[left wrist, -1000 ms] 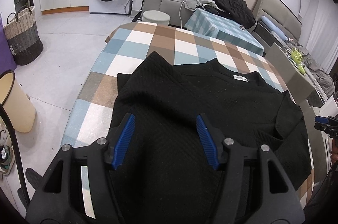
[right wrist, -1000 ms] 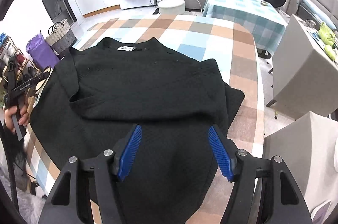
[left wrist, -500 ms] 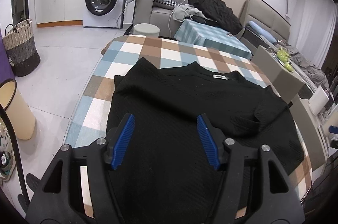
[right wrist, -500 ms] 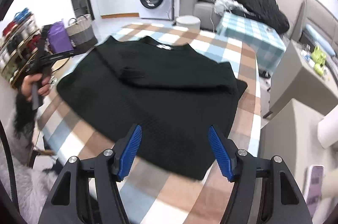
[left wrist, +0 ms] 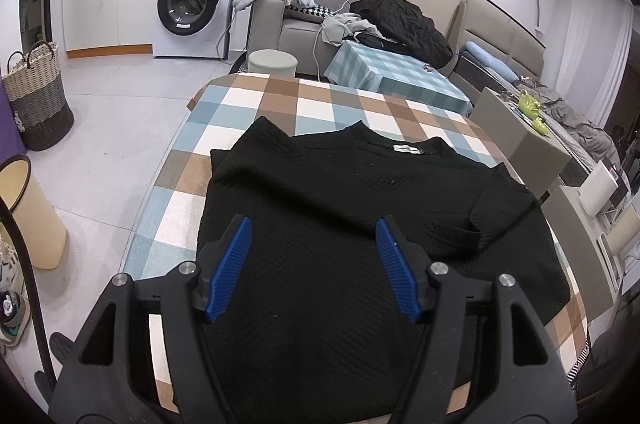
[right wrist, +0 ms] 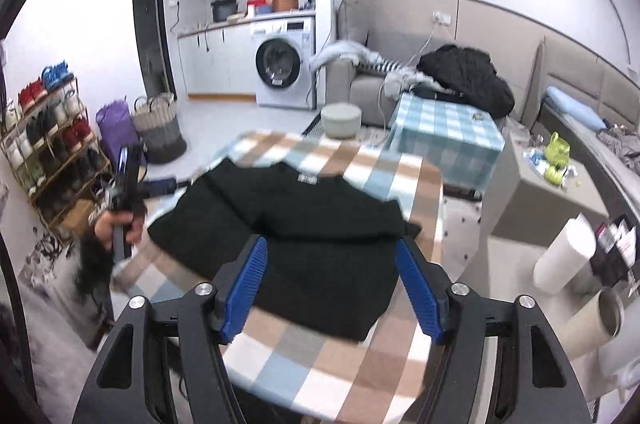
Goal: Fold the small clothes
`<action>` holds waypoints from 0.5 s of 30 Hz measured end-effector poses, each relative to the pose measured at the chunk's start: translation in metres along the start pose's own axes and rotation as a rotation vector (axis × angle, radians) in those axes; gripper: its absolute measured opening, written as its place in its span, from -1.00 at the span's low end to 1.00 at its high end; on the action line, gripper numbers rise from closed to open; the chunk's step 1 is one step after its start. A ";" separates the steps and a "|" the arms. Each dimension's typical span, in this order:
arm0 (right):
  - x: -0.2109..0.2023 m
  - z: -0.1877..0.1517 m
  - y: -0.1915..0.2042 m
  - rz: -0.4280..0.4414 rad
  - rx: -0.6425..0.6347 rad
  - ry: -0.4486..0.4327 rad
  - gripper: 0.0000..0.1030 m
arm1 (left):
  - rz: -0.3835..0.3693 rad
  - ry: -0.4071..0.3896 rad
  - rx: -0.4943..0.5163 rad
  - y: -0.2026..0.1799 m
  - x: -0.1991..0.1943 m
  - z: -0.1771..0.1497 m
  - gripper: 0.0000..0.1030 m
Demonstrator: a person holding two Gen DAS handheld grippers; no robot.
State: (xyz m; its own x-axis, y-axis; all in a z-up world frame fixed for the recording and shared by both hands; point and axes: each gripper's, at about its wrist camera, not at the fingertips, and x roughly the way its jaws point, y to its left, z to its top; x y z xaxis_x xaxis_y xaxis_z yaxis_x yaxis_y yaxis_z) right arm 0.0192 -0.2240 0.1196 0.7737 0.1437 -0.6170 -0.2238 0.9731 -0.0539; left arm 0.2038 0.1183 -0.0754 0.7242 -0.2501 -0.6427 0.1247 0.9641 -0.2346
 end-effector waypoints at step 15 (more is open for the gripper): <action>0.247 -0.009 -0.053 -0.009 0.201 0.232 0.54 | 0.018 0.085 0.010 0.004 0.063 0.022 0.22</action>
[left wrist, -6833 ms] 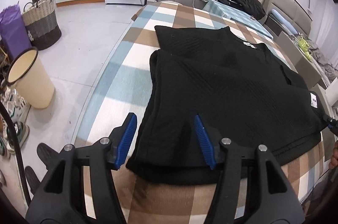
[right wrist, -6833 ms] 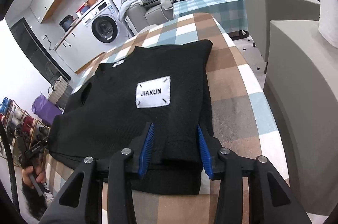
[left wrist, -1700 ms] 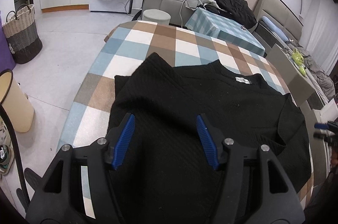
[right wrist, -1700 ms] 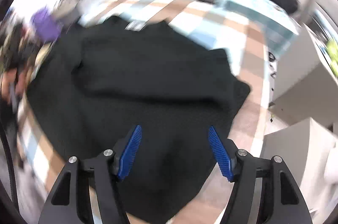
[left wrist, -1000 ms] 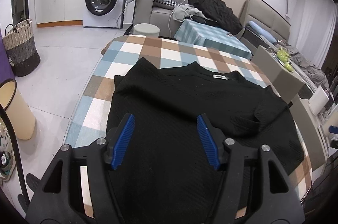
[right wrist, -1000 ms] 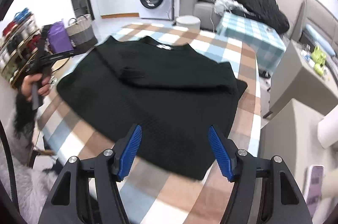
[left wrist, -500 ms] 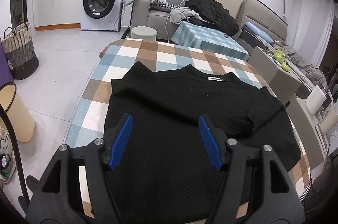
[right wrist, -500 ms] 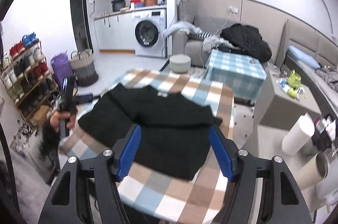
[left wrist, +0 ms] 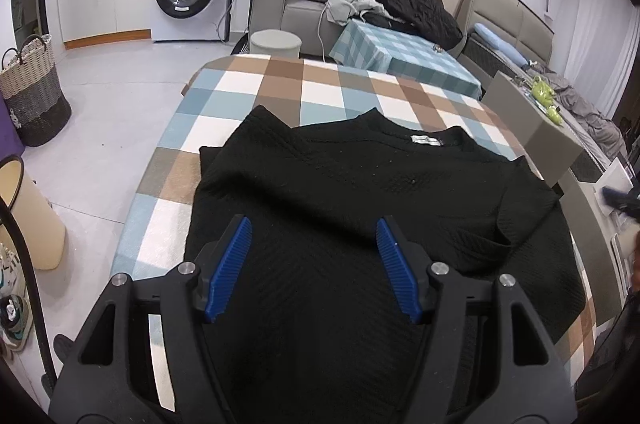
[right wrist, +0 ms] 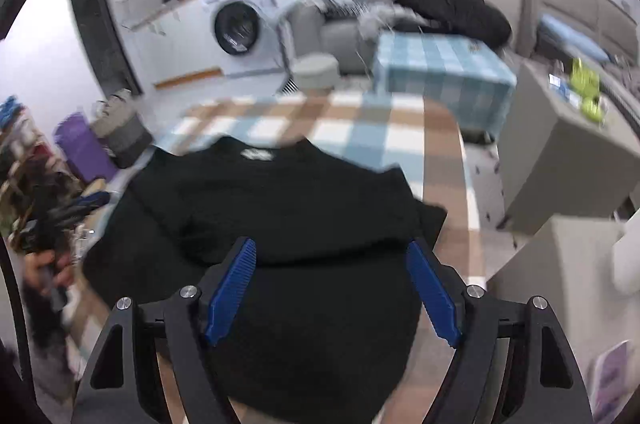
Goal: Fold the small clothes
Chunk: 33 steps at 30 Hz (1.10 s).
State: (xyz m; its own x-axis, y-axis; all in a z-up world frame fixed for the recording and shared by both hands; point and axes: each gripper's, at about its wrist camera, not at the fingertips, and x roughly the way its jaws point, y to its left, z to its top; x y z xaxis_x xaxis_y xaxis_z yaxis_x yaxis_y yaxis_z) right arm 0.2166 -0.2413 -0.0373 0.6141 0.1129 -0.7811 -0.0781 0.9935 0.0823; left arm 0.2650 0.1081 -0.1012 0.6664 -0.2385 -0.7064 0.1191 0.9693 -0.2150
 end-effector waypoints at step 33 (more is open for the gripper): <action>0.127 0.023 0.005 -0.020 0.024 -0.013 -0.96 | -0.008 0.054 -0.059 0.021 0.063 0.020 0.22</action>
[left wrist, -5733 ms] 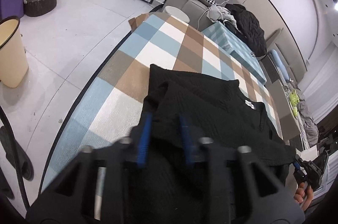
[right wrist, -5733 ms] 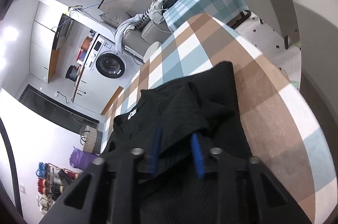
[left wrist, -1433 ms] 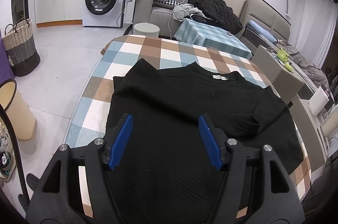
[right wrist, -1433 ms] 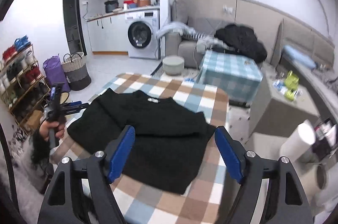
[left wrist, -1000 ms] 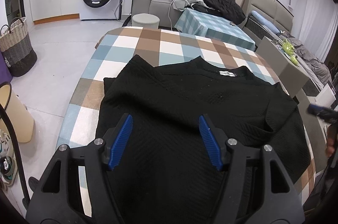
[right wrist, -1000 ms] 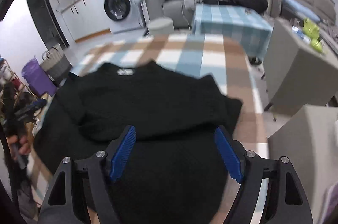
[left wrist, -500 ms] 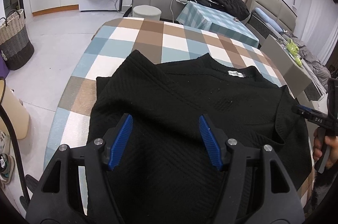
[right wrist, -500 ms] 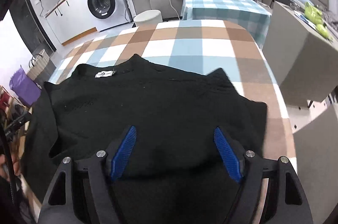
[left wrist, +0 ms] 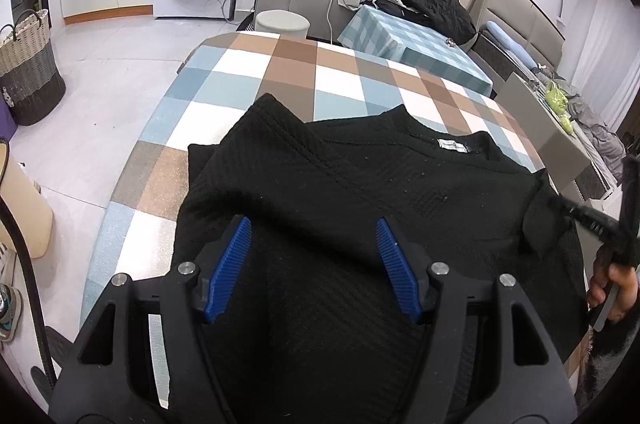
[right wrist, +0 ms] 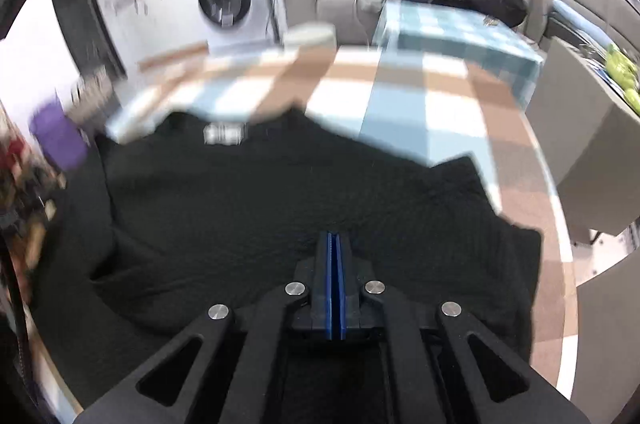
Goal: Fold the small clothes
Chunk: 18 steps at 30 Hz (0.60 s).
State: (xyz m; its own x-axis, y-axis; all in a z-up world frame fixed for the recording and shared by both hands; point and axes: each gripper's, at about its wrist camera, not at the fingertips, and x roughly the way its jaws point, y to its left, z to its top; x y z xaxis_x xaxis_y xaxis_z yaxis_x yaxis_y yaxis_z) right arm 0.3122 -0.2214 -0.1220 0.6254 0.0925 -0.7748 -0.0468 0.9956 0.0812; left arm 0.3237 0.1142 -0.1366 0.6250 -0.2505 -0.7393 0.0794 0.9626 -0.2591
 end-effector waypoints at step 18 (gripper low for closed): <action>0.013 0.013 -0.067 -0.174 0.212 0.032 -0.08 | 0.039 -0.013 -0.051 0.014 0.007 0.007 0.22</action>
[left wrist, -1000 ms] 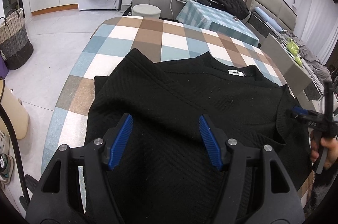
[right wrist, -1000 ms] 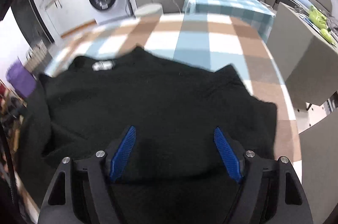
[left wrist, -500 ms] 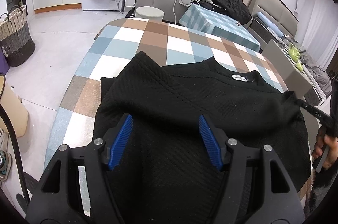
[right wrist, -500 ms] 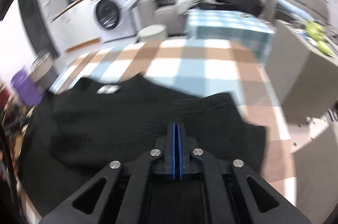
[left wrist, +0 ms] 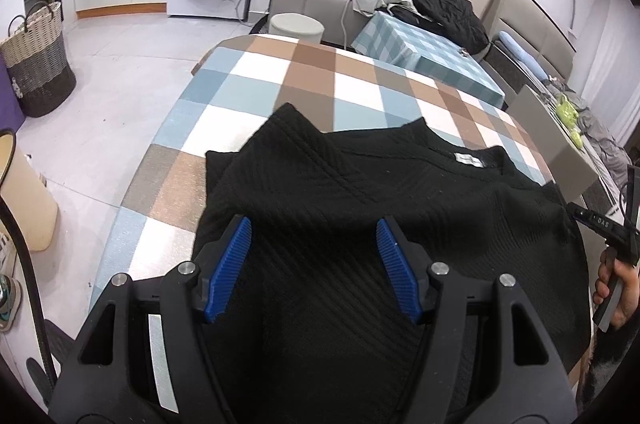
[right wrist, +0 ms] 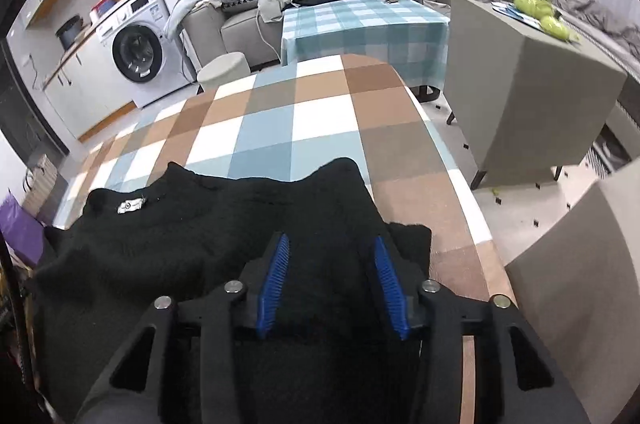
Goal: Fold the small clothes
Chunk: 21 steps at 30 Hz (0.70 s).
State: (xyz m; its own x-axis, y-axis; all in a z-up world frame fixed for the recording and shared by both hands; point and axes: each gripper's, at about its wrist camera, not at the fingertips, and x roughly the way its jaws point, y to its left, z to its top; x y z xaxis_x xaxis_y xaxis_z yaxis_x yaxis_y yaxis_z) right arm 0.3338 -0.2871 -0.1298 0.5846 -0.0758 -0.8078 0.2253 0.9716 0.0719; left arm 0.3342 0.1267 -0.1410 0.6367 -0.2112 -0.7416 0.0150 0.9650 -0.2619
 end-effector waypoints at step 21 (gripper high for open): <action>-0.004 0.001 -0.008 0.010 0.026 -0.010 -0.71 | 0.078 -0.016 -0.030 0.009 0.040 0.053 0.22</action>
State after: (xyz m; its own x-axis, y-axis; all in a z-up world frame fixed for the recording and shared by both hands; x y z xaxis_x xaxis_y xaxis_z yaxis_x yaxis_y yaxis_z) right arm 0.3305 -0.2949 -0.1269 0.5948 -0.0689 -0.8009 0.2397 0.9662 0.0949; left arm 0.4005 0.1354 -0.1406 0.6472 -0.1332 -0.7506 -0.0580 0.9732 -0.2227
